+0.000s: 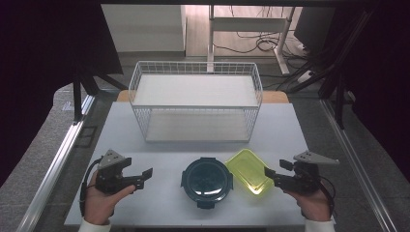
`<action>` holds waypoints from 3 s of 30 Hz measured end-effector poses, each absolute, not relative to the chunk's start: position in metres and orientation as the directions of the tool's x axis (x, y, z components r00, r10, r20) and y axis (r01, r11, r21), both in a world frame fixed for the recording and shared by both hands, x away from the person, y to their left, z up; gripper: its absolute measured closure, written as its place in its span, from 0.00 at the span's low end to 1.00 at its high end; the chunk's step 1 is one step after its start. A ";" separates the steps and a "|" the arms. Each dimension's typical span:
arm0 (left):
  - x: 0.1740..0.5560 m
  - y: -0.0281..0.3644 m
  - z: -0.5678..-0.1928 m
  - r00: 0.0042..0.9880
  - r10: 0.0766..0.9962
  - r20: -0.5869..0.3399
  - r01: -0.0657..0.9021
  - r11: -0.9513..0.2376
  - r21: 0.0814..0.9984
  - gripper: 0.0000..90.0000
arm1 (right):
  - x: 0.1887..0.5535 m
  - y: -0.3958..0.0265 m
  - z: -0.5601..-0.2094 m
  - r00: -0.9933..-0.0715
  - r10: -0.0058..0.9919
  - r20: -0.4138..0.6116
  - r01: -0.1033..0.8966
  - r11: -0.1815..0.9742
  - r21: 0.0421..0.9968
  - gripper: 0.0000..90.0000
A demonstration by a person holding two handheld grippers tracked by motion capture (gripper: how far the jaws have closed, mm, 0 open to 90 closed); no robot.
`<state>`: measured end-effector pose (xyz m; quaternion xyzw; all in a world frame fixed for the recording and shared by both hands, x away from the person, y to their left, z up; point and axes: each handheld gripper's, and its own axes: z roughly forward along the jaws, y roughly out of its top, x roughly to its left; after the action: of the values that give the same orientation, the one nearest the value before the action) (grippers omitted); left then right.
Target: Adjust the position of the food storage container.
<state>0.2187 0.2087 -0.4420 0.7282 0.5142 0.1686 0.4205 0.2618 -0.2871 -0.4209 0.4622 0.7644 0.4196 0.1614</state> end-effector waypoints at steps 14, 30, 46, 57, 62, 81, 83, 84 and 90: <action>0.221 0.209 -0.444 0.417 0.886 -0.202 0.639 -0.128 0.759 0.17 | 0.264 -0.281 -0.421 -0.540 0.825 0.168 0.627 0.261 0.734 0.48; 0.223 0.208 -0.449 0.400 0.892 -0.208 0.655 -0.119 0.746 0.18 | 0.263 -0.226 -0.432 -0.631 0.766 0.125 0.648 0.432 0.627 0.87; 0.225 0.203 -0.454 0.419 0.890 -0.183 0.663 -0.161 0.731 0.18 | 0.277 -0.181 -0.455 -0.654 0.753 0.073 0.648 0.508 0.567 0.99; 0.228 0.201 -0.458 0.423 0.883 -0.201 0.677 -0.161 0.719 0.18 | 0.278 -0.176 -0.461 -0.632 0.773 0.055 0.668 0.508 0.544 0.99; 0.229 0.201 -0.459 0.425 0.882 -0.203 0.678 -0.162 0.717 0.18 | 0.277 -0.173 -0.461 -0.626 0.779 0.037 0.667 0.510 0.543 0.99; 0.231 0.203 -0.463 0.411 0.887 -0.210 0.690 -0.152 0.707 0.18 | 0.274 -0.160 -0.463 -0.641 0.767 0.026 0.650 0.524 0.550 0.99; 0.232 0.204 -0.463 0.409 0.888 -0.211 0.691 -0.150 0.707 0.18 | 0.274 -0.159 -0.463 -0.648 0.761 0.033 0.647 0.527 0.551 0.99; 0.232 0.204 -0.463 0.409 0.888 -0.211 0.691 -0.150 0.707 0.18 | 0.274 -0.159 -0.463 -0.648 0.761 0.033 0.647 0.527 0.551 0.99; 0.232 0.205 -0.464 0.405 0.889 -0.212 0.693 -0.148 0.706 0.18 | 0.272 -0.149 -0.466 -0.652 0.755 0.067 0.648 0.509 0.566 0.99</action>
<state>0.2320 0.2054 -0.4636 0.7465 0.5299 0.1288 0.3813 0.2717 -0.1493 -0.4657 0.4061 0.8636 0.2834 0.0943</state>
